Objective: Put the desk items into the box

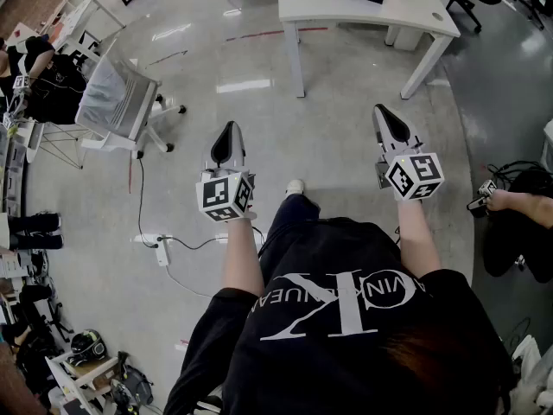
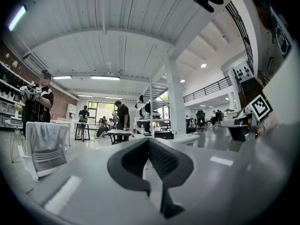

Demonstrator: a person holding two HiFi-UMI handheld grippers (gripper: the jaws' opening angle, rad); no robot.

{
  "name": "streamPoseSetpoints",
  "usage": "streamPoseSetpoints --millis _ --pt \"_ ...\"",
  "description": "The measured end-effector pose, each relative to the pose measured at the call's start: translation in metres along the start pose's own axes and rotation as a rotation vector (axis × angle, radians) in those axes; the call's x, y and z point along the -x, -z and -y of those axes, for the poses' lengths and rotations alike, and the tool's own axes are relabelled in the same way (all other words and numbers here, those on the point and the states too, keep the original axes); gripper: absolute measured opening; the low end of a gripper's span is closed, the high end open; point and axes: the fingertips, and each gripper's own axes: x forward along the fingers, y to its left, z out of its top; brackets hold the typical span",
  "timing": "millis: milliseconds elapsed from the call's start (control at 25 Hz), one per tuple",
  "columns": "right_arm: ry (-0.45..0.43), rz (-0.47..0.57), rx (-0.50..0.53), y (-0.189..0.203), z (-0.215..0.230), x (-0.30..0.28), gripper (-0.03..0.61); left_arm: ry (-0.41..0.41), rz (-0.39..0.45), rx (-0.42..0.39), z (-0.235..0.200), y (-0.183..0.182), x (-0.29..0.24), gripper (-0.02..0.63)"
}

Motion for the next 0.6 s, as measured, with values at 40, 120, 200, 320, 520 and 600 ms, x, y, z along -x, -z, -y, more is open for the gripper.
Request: streamPoseSetpoints --millis 40,120,200,320,520,600 --pt "-0.004 -0.002 0.003 0.000 -0.002 0.000 0.018 -0.001 -0.001 0.004 -0.001 0.000 0.001 0.011" --pt "-0.013 -0.006 0.008 0.000 -0.005 0.000 0.018 -0.003 -0.003 0.009 -0.001 0.000 0.001 0.011" --pt "-0.019 -0.008 0.012 -0.001 -0.006 0.000 0.018 -0.003 -0.006 0.010 0.000 0.001 -0.001 0.011" --pt "-0.022 -0.008 0.016 -0.001 -0.003 0.000 0.018 0.001 -0.010 0.010 0.005 0.002 -0.005 0.011" --pt "-0.016 -0.012 0.019 -0.001 0.005 0.002 0.017 0.010 -0.012 0.017 0.011 0.002 -0.013 0.011" --pt "-0.011 -0.013 0.017 -0.001 0.010 0.002 0.017 0.016 -0.015 0.016 0.015 0.002 -0.017 0.011"
